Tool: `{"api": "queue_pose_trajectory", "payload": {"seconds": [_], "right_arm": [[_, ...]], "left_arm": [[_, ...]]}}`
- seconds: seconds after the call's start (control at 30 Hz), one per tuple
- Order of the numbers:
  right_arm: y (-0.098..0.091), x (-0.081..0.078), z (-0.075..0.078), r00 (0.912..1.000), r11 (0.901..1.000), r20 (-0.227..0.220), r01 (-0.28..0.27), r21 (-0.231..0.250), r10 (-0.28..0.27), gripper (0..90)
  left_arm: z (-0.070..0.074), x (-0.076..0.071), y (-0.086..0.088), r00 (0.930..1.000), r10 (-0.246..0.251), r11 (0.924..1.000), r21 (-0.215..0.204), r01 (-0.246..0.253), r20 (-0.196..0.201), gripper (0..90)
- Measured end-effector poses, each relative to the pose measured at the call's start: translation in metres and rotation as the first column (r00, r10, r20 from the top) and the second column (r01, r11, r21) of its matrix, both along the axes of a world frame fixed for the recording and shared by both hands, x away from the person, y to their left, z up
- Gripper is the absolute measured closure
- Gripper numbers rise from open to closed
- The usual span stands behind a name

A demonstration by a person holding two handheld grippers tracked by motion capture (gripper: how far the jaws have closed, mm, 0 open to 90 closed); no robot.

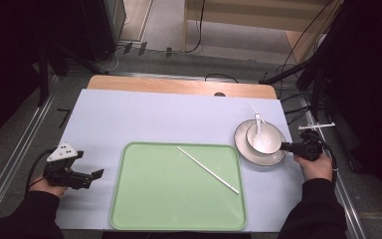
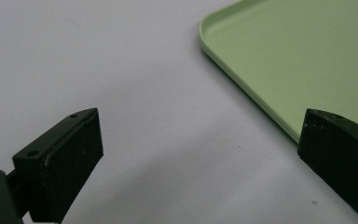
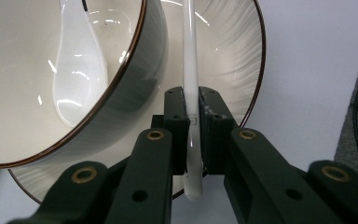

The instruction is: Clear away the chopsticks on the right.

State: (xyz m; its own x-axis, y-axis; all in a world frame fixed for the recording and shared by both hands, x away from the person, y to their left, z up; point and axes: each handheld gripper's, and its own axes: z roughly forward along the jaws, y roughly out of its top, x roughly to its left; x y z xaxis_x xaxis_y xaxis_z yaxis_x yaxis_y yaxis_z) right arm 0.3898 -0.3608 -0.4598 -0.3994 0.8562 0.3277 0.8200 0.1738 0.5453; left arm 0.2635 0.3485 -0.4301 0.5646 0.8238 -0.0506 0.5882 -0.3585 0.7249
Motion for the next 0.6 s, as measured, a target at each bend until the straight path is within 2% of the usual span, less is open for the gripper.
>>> {"api": "queue_pose_trajectory", "payload": {"seconds": [0.2, 0.47, 0.6], "right_arm": [[-0.003, -0.001, 0.002, 0.9998, 0.9994, -0.017, -0.005, 0.035, 0.005, 84.1], [-0.012, -0.005, 0.013, 0.9991, 0.9962, -0.008, 0.041, 0.077, -0.041, 84.1], [-0.014, -0.007, 0.019, 0.999, 0.9956, -0.001, 0.044, 0.083, -0.044, 84.1]], "left_arm": [[0.0, 0.0, 0.0, 1.0, -0.001, 1.0, 0.0, 0.001, 0.001, 0.0], [0.001, 0.0, 0.001, 1.0, -0.001, 1.0, -0.005, 0.001, 0.004, 0.0], [0.001, 0.0, 0.0, 1.0, -0.001, 1.0, -0.007, 0.001, 0.004, 0.0]]}}
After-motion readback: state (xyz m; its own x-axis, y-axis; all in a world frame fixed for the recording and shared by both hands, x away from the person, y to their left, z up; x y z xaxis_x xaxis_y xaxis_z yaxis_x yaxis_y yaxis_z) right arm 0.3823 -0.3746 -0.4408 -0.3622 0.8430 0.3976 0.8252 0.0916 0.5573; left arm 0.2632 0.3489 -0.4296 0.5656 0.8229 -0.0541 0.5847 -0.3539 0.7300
